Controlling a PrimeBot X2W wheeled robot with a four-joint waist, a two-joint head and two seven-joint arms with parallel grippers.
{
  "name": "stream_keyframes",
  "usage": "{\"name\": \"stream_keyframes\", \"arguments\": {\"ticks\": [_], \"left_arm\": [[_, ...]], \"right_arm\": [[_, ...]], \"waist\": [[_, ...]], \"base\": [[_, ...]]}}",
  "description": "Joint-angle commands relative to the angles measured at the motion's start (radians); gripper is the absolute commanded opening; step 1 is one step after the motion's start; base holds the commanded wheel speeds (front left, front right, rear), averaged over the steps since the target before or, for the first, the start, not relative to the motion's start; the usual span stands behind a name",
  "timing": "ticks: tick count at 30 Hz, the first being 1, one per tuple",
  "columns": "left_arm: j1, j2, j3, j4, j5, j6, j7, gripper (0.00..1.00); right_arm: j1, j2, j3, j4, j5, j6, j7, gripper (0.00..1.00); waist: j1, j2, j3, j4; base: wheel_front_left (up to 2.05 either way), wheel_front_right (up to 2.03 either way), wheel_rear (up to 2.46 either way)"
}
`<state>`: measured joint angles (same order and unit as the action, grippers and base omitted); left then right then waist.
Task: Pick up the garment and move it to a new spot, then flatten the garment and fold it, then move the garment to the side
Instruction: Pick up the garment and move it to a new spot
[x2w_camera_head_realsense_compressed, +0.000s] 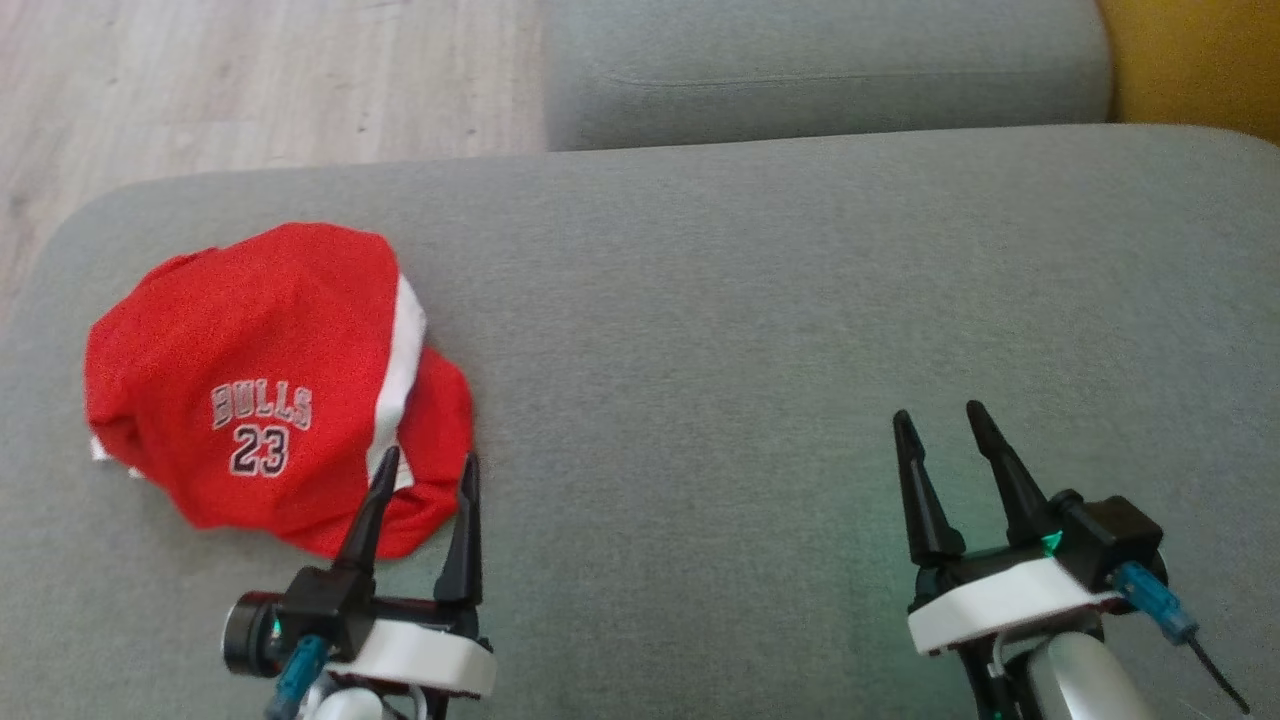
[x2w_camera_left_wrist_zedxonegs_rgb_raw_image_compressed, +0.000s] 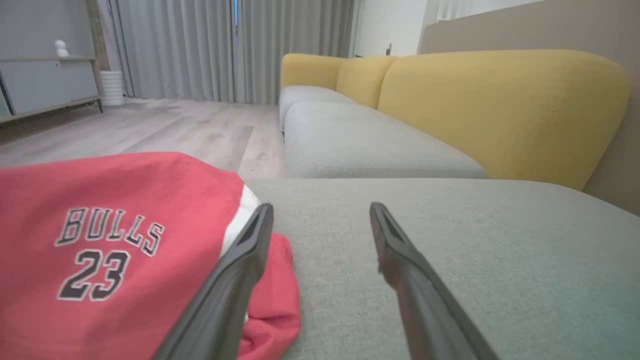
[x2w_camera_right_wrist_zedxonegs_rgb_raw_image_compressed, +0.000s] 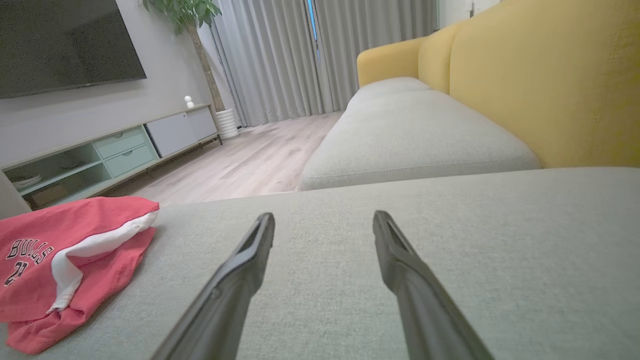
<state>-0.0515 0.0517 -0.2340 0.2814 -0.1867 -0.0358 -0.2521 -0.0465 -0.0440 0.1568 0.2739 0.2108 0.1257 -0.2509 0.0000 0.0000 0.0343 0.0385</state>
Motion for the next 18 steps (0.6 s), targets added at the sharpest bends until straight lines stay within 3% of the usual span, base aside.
{"name": "stream_keyframes", "arguments": {"ticks": [1, 5, 18], "left_arm": [[-0.029, -0.001, 0.041, -0.031, -0.002, 0.011, -0.01, 1.0], [-0.021, -0.001, 0.066, -0.037, -0.006, 0.031, -0.01, 1.0], [0.006, -0.001, 0.123, -0.055, -0.007, 0.036, -0.01, 1.0]], "right_arm": [[-0.01, -0.006, 0.034, -0.026, 0.007, 0.005, -0.011, 1.0], [-0.005, -0.006, 0.061, -0.019, 0.017, 0.005, -0.011, 1.0], [-0.003, -0.006, 0.126, -0.007, 0.047, 0.005, -0.011, 1.0]], "waist": [[0.0, 0.0, -0.006, 0.031], [0.0, 0.0, -0.01, 0.087], [0.0, 0.0, -0.015, 0.271]], "base": [[0.0, 0.0, 0.0], [0.0, 0.0, 0.0], [0.0, 0.0, 0.0]]}}
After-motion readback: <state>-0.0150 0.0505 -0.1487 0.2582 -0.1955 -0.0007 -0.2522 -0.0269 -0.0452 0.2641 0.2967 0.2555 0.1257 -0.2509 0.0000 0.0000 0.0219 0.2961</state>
